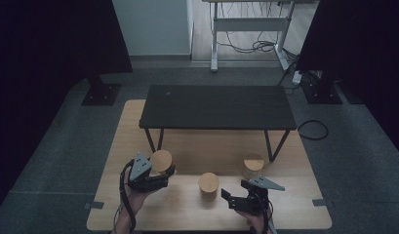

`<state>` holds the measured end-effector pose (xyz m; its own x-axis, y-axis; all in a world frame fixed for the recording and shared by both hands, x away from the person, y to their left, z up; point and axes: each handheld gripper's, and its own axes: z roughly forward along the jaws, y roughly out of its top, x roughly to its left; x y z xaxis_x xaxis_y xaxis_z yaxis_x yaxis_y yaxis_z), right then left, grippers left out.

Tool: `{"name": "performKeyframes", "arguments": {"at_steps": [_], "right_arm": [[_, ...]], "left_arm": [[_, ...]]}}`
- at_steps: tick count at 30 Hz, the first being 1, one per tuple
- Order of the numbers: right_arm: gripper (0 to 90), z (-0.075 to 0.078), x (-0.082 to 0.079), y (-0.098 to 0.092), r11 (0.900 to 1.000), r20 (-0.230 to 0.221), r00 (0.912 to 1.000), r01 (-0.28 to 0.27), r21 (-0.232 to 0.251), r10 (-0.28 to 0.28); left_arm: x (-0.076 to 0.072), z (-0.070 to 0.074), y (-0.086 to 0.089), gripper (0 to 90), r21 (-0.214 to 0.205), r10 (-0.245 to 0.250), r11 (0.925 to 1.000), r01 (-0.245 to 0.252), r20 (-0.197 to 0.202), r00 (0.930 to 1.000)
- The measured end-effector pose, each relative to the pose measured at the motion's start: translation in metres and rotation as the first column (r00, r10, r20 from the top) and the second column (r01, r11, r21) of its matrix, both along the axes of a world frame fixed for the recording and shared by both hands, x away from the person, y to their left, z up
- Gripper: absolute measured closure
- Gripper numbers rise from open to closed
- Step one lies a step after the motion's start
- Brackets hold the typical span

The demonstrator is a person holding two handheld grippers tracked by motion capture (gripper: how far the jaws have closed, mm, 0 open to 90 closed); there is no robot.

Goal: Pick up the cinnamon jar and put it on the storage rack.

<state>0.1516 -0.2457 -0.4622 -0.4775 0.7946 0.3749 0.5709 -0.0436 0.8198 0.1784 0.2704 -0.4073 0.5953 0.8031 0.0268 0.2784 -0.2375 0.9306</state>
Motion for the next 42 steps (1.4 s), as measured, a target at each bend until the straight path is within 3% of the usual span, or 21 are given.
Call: {"name": "performKeyframes", "arguments": {"at_steps": [28, 42], "right_arm": [[4.3, -0.001, 0.002, 0.002, 0.9999, -0.006, 1.0, -0.004, -0.014, 0.004], [4.0, -0.003, 0.002, 0.004, 0.9996, -0.003, 0.9997, -0.024, -0.012, 0.024]], "left_arm": [[-0.001, 0.003, 0.009, 25.5, -0.025, 0.006, 0.9997, -0.006, 0.004, 1.0], [0.004, 0.005, 0.012, 25.5, -0.051, -0.011, 0.9987, 0.01, -0.023, 0.9997]]}}
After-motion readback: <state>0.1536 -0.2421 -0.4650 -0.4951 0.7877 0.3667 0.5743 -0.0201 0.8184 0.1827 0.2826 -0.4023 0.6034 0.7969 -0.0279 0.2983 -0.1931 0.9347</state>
